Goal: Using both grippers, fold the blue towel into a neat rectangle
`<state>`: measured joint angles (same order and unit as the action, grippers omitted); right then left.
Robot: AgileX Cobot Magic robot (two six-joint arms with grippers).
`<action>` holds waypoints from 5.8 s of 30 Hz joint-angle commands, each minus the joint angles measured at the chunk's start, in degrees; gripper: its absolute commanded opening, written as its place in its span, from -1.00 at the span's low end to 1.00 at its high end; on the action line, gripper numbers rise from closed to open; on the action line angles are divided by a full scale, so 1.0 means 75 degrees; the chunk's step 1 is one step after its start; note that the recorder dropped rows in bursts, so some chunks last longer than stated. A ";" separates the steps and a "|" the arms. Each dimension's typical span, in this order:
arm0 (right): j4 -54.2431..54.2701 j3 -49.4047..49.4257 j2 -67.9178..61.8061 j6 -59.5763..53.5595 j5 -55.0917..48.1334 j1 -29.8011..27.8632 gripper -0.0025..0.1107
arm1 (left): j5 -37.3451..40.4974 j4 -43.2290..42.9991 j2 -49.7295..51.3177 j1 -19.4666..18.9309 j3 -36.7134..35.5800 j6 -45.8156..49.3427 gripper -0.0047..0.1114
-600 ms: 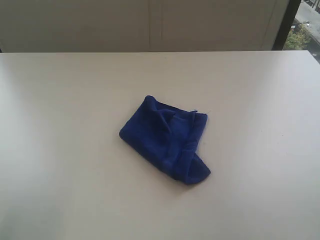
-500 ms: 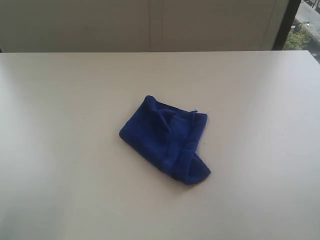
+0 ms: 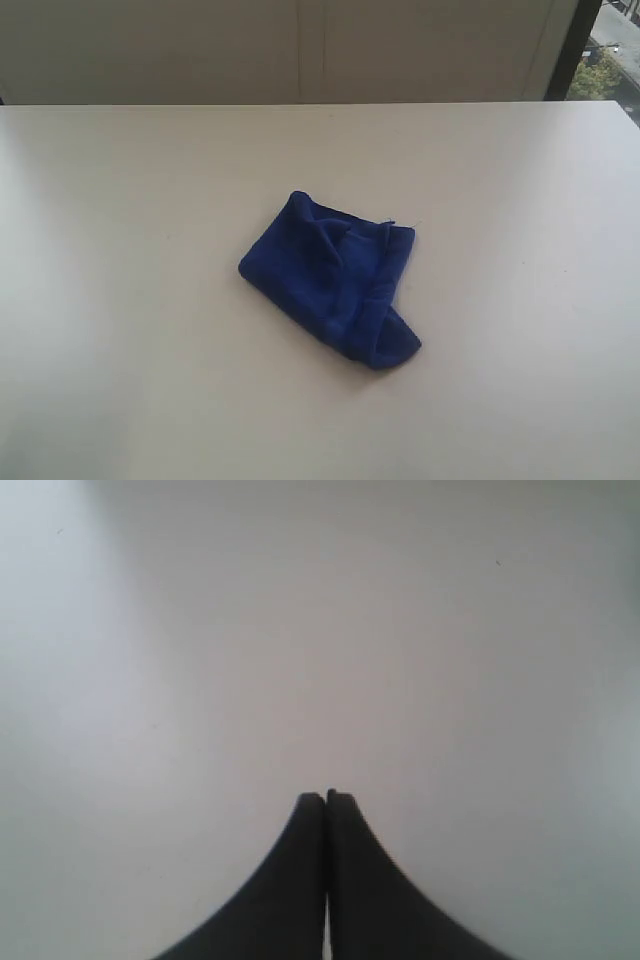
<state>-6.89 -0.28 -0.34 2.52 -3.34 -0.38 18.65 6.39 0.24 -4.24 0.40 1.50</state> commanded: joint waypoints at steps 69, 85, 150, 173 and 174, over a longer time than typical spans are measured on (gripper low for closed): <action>0.4731 -0.9726 -1.5519 -0.1906 -0.2134 0.2479 -0.59 | 0.0056 0.0001 -0.0032 0.0044 -0.0054 0.0005 -0.92; 0.5125 -0.9726 -1.5823 -0.1906 -0.2182 0.2479 -0.92 | 0.0056 0.0001 -0.0032 0.0044 -0.0054 0.0005 -0.92; 0.4373 -0.9101 -1.4003 -0.2896 -0.3170 0.2736 -0.96 | -0.2127 0.2955 -0.0032 0.0044 -0.0054 0.0402 -0.92; 0.4293 -0.9101 -1.4150 -0.2079 -0.2977 0.2628 -0.96 | -0.0240 0.2915 0.3626 0.0044 0.2579 0.0906 -0.92; 0.4293 -0.9101 -1.4150 -0.2079 -0.2994 0.2628 -0.96 | -0.0019 0.2950 0.4100 0.0044 0.2861 0.1184 -0.92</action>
<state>25.60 -68.79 -106.46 -13.46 -25.39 19.66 13.02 28.04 21.44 -4.24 15.56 5.11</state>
